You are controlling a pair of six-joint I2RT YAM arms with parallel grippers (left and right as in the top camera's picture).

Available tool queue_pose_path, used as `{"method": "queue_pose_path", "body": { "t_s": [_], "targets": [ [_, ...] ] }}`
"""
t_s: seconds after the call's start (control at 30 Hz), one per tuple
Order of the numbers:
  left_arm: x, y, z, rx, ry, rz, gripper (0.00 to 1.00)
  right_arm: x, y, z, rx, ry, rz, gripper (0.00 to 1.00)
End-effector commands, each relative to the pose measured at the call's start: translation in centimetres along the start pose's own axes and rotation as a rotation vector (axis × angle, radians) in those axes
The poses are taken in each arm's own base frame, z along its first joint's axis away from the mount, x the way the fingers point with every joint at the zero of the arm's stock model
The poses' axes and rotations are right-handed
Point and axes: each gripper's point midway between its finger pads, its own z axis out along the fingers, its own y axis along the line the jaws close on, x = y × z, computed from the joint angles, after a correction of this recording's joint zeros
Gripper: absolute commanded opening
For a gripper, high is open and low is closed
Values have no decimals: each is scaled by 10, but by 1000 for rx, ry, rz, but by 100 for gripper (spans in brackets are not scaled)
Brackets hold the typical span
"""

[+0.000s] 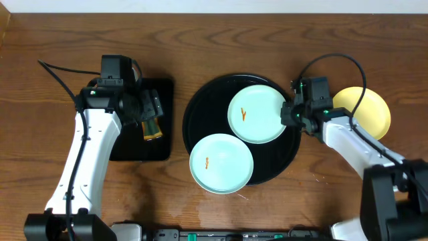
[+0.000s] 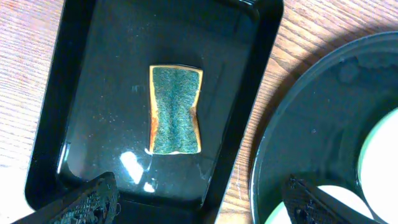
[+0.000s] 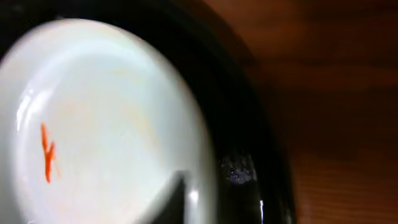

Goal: Clean dirty plates on tray and stack at the side
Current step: 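Grasp the sponge again with the left gripper and wet it in the tray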

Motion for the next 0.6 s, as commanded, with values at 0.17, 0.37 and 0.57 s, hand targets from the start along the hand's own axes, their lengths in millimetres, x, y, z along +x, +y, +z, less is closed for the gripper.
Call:
{"method": "queue_pose_path", "body": {
  "t_s": [0.17, 0.37, 0.57],
  "targets": [
    [-4, -2, -2, 12, -7, -5, 86, 3, 2, 13, -23, 12, -3, 43],
    [-1, 14, 20, -67, -8, -8, 78, -11, 5, 1, -45, -31, -53, 41],
    [15, 34, 75, -172, 87, -70, 62, -4, 12, -2, -83, -3, -53, 41]
  ]
}}
